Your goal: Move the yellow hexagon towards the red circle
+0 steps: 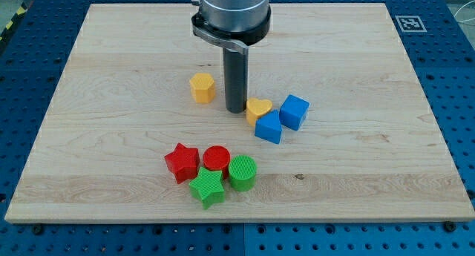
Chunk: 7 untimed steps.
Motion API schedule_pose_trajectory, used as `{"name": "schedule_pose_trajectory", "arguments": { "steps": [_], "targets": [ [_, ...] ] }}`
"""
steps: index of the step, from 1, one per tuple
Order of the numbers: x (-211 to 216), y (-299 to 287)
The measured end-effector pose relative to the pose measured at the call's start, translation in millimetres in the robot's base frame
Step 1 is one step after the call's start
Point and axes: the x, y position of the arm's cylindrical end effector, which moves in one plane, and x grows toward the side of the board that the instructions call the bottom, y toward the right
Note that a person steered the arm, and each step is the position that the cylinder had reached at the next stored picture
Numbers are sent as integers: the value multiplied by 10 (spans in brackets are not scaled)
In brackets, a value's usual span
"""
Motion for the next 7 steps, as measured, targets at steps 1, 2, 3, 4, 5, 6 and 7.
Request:
{"name": "schedule_pose_trajectory", "arguments": {
  "steps": [1,2,3,4,5,6,7],
  "targets": [
    [1,68],
    [-14,68],
    [-220,-11],
    [-452,-149],
    [-604,-329],
    [-673,-542],
    [-675,-740]
  ]
}}
